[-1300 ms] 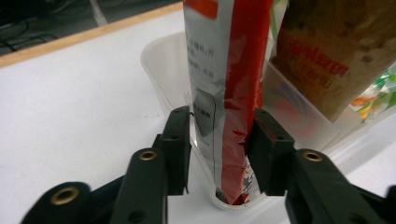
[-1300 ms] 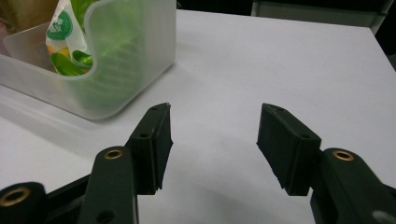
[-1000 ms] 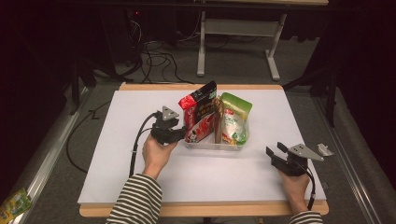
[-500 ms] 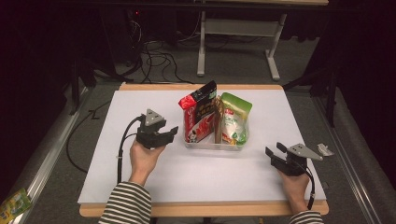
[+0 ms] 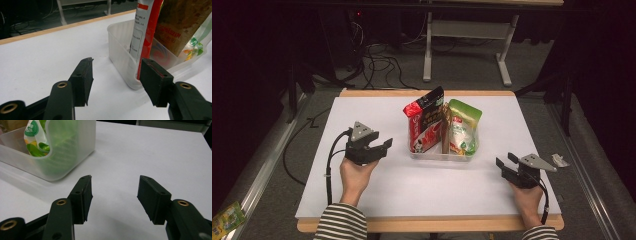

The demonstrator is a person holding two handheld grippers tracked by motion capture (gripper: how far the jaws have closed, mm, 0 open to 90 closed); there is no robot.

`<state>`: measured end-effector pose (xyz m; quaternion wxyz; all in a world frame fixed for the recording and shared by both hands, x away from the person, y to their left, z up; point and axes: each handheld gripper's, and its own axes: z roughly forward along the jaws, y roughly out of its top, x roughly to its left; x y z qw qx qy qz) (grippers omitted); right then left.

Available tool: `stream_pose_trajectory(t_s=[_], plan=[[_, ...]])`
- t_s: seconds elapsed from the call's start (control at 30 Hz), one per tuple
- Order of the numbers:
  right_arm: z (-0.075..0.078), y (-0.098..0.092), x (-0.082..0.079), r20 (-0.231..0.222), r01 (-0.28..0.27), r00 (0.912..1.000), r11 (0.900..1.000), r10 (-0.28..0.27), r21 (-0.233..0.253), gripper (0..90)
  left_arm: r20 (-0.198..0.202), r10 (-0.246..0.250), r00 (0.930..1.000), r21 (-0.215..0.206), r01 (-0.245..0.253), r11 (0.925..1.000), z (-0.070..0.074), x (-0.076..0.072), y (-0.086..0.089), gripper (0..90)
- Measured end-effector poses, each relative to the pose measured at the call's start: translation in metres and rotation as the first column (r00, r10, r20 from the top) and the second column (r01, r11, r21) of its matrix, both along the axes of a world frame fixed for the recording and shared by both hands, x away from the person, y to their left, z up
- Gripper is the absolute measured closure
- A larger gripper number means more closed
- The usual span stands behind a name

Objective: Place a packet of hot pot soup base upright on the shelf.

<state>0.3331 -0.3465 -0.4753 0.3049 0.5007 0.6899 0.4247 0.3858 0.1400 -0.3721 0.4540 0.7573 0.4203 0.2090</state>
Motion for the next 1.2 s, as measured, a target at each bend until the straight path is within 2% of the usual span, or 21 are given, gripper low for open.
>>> stream_pose_trajectory(t_s=[0.23, 0.5, 0.87, 1.03, 1.2], plan=[[0.000, 0.001, 0.000, -0.007, 0.001, 1.0000, 1.000, -0.001, -0.004, 46.2, 0.003, 0.034, 0.9994, -0.019, -0.034, 0.9992, -0.004, -0.009, 0.015, 44.5], [0.000, 0.002, 0.000, -0.001, -0.005, 1.0000, 1.000, 0.005, -0.011, 46.4, 0.018, 0.071, 0.9973, -0.021, -0.071, 0.9973, -0.009, -0.020, 0.029, 44.4], [0.000, 0.002, 0.000, -0.001, -0.010, 1.0000, 1.000, 0.010, -0.020, 46.4, 0.003, 0.086, 0.9963, -0.027, -0.086, 0.9959, -0.019, -0.027, 0.036, 44.2], [0.000, 0.002, -0.001, 0.001, -0.003, 1.0000, 1.000, 0.003, -0.006, 46.3, -0.009, 0.094, 0.9955, -0.039, -0.095, 0.9948, -0.026, -0.029, 0.040, 44.0], [0.000, 0.000, -0.001, 0.006, -0.003, 1.0000, 1.000, 0.003, 0.007, 46.2, 0.000, 0.104, 0.9946, -0.039, -0.104, 0.9938, -0.032, -0.032, 0.040, 44.2]])
